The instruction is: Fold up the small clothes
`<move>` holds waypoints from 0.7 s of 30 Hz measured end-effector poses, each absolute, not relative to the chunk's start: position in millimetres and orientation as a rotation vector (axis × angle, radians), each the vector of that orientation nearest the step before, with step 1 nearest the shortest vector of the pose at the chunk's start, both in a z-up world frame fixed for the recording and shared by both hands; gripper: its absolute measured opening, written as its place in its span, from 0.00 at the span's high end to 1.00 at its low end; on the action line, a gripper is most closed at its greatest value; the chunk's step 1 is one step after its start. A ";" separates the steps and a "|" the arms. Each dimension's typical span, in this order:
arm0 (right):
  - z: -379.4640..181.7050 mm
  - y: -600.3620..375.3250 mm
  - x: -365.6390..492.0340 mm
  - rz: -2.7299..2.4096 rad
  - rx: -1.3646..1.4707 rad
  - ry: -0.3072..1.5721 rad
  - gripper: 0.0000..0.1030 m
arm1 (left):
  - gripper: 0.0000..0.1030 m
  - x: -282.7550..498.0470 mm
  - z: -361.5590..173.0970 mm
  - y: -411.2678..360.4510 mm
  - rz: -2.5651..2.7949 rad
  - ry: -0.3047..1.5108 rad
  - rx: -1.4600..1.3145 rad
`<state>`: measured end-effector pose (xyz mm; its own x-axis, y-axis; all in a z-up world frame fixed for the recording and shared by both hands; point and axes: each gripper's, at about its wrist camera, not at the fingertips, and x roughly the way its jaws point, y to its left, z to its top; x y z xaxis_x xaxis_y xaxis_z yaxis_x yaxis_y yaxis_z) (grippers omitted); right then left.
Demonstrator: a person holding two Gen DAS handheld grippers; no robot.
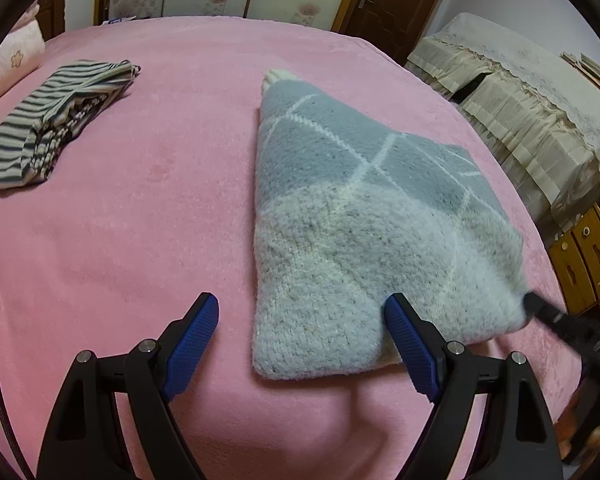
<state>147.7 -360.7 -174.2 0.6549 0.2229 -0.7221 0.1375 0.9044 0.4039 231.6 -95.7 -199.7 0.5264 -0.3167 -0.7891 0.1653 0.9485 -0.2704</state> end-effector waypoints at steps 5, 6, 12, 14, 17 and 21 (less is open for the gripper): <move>-135.2 -349.2 166.6 0.049 0.368 0.756 0.61 | 0.18 233.6 -185.1 -99.5 -0.320 0.956 -0.129; -129.2 -344.3 175.9 0.055 0.351 0.741 0.61 | 0.18 235.7 -177.6 -99.4 -0.329 0.933 -0.129; -121.4 -314.1 229.3 0.155 0.302 0.721 0.61 | 0.18 267.5 -147.7 -107.6 -0.369 0.846 -0.153; -128.2 -304.2 248.3 0.186 0.302 0.732 0.62 | 0.18 281.6 -144.1 -113.8 -0.391 0.825 -0.170; -153.8 -301.5 271.0 0.115 0.251 0.804 0.71 | 0.18 303.5 -150.4 -126.0 -0.416 0.851 -0.189; -187.4 -325.4 271.6 0.053 0.274 0.853 0.87 | 0.18 315.1 -164.7 -135.5 -0.428 0.858 -0.184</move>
<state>271.6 -325.4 -187.4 0.6584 0.1553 -0.7365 0.0631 0.9637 0.2596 315.1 -135.6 -164.7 0.5758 -0.4362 -0.6915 0.2903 0.8998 -0.3259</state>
